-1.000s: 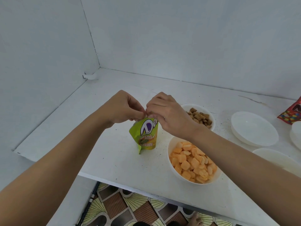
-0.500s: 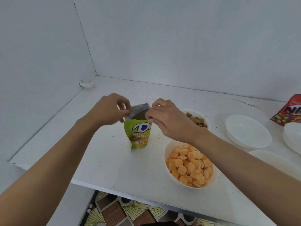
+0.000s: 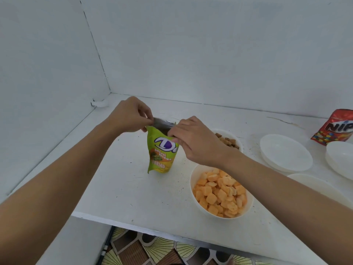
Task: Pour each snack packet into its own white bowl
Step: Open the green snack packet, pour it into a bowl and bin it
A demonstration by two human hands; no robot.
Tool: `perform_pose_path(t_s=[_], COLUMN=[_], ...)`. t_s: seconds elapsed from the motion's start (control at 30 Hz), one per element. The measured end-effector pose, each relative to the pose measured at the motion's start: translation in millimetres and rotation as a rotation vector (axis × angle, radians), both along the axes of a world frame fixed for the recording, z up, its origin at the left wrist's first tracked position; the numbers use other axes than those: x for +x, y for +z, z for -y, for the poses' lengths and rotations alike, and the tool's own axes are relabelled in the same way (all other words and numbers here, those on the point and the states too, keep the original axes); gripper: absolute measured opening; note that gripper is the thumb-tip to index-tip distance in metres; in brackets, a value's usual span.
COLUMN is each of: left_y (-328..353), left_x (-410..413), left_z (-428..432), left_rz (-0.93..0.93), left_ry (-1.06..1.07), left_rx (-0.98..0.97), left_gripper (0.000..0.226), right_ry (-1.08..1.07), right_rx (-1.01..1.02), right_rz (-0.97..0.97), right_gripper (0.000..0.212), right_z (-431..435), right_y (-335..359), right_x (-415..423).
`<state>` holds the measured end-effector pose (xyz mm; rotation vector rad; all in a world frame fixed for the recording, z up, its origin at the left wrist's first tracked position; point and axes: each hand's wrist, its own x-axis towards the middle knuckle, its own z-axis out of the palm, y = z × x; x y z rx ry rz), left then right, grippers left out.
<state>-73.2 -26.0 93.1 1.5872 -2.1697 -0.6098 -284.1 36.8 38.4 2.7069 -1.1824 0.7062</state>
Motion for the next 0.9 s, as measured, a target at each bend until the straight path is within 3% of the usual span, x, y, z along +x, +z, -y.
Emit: perform_pose_path(t_s=[0.33, 0.43, 0.5, 0.6, 0.67, 0.9], left_y=[-22.8, -33.5, -43.6, -66.6, -84.1, -120.5], left_x=[-7.4, -3.9, 0.3, 10.6, 16.9, 4.1], left_z=[-0.3, -2.8, -5.3, -10.2, -15.8, -33.7], left_rz=[-0.233, -0.415, -0.613, -0.734, -0.75, -0.607], left_ry=[-0.022, -0.024, -0.028, -0.11, -0.156, -0.107], left_rx=[0.132, 0.155, 0.265, 0.383, 0.423, 0.377], left_gripper=[0.022, 0.004, 0.015, 0.03, 0.039, 0.034], right_ry=[-0.082, -0.098, -0.072, -0.05, -0.065, -0.111], right_rx=[0.046, 0.055, 0.067, 0.045, 0.052, 0.048], right_rz=[-0.052, -0.007, 0.04, 0.077, 0.113, 0.092], right_gripper=[0.018, 0.038, 0.055, 0.061, 0.056, 0.035], right_z=[0.0, 4.3, 7.1, 10.8, 13.7, 21.6], right_y=[-6.0, -8.4, -7.7, -10.8, -13.8, -12.5], right_x=[-2.6, -1.5, 0.7, 1.4, 0.0, 7.1])
